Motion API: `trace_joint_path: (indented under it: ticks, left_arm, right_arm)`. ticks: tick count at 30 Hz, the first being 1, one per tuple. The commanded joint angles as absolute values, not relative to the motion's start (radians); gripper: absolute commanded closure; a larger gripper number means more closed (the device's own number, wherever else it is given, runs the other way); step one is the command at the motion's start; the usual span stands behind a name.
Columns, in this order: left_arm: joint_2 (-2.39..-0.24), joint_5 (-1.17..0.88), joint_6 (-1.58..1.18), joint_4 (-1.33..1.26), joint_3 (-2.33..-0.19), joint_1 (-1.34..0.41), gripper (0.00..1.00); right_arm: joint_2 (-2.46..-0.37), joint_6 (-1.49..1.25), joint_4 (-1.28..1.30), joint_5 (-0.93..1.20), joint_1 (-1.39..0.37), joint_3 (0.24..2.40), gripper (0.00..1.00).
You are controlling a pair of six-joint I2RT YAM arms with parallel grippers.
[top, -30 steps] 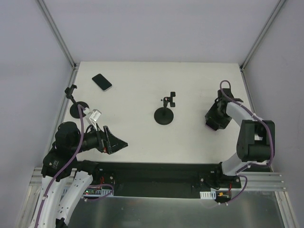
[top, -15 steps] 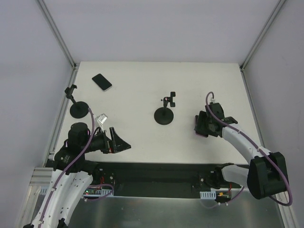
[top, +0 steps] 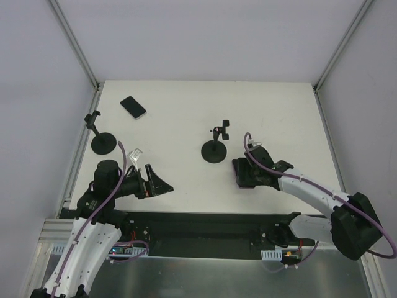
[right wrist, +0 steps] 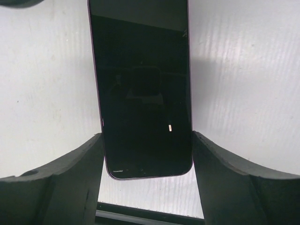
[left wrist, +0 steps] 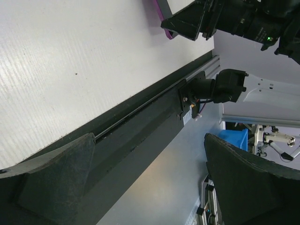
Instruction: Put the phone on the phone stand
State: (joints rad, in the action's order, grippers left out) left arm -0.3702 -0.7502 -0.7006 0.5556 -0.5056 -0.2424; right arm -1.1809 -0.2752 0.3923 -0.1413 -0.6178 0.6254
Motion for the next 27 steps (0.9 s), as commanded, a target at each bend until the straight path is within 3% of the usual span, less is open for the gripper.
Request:
trace_joint_path:
  ticks: [1, 16, 24, 27]
  left_arm:
    - [-0.388, -0.770, -0.736, 0.465, -0.468, -0.242, 0.01]
    - [-0.477, -0.767, -0.972, 0.081, -0.268, -0.301, 0.07]
    - [-0.606, -0.585, -1.098, -0.101, -0.209, -0.432, 0.08]
    - [-0.667, -0.528, -1.178, -0.190, -0.167, -0.471, 0.13]
  right_arm:
    - [-1.152, -0.269, 0.335, -0.141, -0.681, 0.601, 0.99]
    - [-1.077, -0.210, 0.157, -0.072, -0.929, 0.555, 0.99]
    - [-1.149, -0.322, 0.100, -0.064, -0.988, 0.606, 0.99]
    - [-1.192, -0.366, 0.106, -0.072, -1.008, 0.626, 0.99]
